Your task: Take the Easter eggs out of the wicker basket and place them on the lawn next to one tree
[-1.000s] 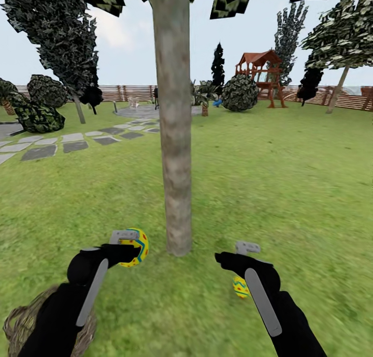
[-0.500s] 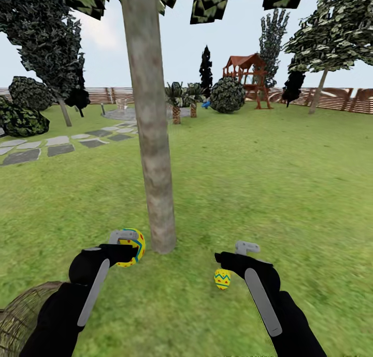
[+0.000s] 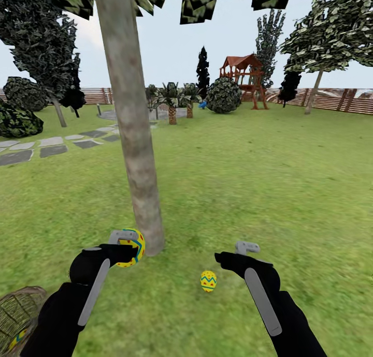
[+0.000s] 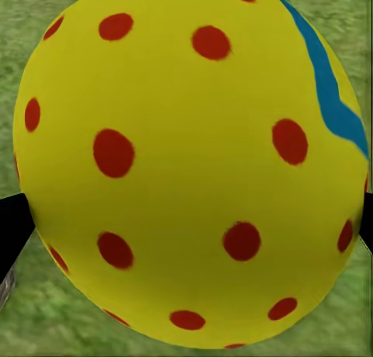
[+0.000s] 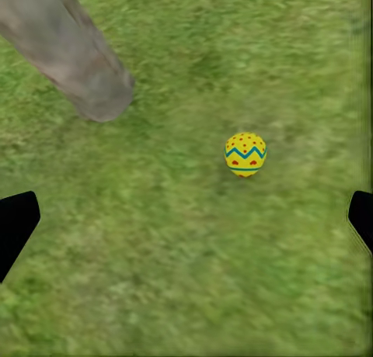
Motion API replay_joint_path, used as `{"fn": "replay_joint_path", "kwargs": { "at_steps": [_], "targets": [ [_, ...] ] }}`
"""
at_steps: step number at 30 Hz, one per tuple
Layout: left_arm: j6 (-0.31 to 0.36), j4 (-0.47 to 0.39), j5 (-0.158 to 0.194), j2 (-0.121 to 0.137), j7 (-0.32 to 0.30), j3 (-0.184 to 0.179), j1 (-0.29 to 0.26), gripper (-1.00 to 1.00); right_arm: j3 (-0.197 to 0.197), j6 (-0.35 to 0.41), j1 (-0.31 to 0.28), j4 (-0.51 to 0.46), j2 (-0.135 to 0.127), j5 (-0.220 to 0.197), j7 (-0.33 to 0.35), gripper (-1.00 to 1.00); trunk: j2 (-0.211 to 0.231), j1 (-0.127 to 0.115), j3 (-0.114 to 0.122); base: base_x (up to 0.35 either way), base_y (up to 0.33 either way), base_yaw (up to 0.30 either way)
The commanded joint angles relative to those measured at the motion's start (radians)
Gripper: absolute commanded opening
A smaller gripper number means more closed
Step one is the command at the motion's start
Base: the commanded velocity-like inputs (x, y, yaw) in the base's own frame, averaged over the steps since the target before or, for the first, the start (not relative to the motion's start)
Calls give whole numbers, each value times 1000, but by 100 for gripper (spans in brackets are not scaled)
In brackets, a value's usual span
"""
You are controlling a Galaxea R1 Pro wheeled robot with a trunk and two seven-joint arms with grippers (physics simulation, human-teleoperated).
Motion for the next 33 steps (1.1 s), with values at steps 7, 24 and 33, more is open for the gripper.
{"fn": "replay_joint_path", "kwargs": {
  "at_steps": [7,24,33],
  "targets": [
    [4,1,9,1,13,-2,-1,-100,1,2,-1,-1,0,-9,-10,100,-2,1,0,158,-298,70],
    [4,17,9,-7,48,-28,-1,-100,0,2,-1,-3,0,-10,-10,100,-2,1,8,197,-280,83],
    [4,18,9,-9,51,-37,-1,-100,0,2,-1,-5,0,-10,-10,100,-2,1,9,171,-285,-27]
  ]
}}
